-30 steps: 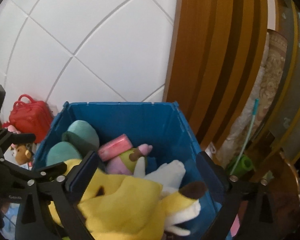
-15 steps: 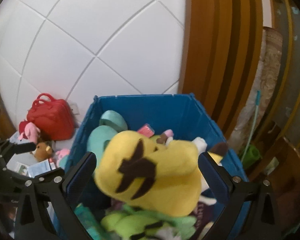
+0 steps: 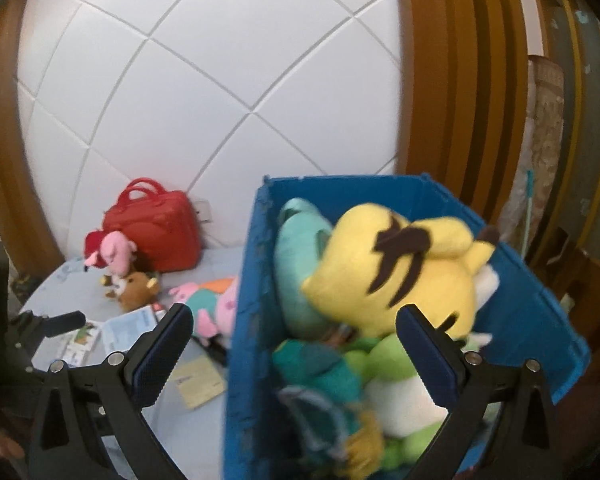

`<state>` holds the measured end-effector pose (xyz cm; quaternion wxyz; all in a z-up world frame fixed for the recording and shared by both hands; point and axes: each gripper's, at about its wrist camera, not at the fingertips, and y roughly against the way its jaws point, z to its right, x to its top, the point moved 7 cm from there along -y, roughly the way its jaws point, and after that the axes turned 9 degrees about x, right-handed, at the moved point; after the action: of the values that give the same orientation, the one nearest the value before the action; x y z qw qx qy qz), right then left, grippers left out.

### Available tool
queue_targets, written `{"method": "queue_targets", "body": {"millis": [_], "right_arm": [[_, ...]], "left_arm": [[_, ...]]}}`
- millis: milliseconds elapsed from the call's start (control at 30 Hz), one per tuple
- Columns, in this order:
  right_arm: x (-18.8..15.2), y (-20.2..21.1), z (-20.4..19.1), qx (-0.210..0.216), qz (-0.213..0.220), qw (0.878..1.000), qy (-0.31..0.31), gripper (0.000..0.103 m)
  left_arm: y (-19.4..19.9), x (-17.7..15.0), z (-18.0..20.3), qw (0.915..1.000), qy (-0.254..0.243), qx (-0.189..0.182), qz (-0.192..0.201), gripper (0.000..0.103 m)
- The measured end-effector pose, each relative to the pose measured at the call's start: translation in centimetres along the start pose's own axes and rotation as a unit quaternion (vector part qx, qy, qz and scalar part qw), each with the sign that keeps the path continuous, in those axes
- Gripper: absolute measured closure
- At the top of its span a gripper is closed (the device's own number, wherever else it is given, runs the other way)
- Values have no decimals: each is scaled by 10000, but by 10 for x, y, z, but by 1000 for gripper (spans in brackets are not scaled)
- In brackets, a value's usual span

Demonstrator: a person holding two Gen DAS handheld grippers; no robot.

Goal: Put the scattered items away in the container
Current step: 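Withdraw both tools from the crate back over the table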

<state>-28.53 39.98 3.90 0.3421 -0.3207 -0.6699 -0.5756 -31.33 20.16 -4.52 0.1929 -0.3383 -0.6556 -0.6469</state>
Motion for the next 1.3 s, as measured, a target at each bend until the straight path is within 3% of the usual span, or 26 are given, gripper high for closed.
{"method": "queue_targets", "body": {"millis": [333,467,833,933,1067,1133,1300], "right_arm": [[-35,-10,-52,165,-134,9997,96,0],[-33,-17,-80,605,-30,9974,391,0],[-49,-71,-151,1647,-166,9832,771,0],[-55,-84,-168,1751,-242,9812,776,0],[-66,-103,-183,1847,-343,9803,605,0],[-74,-114,-190,1917,-455,9790,524,0],[-101,-149,-200,1603,-792,9835,290,0]], "left_arm": [[-14,-54,-79,9977,315,575,-160,2],[-20,-67,-110,9936,728,814,-304,2],[-25,-127,-205,9718,1774,1428,-607,2],[-30,-144,-232,9648,1995,1541,-743,2],[-45,-160,-264,9592,2179,1527,-954,2],[-53,-163,-276,9604,2157,1460,-990,2],[-78,-165,-313,9656,2081,1162,-1041,2]]}}
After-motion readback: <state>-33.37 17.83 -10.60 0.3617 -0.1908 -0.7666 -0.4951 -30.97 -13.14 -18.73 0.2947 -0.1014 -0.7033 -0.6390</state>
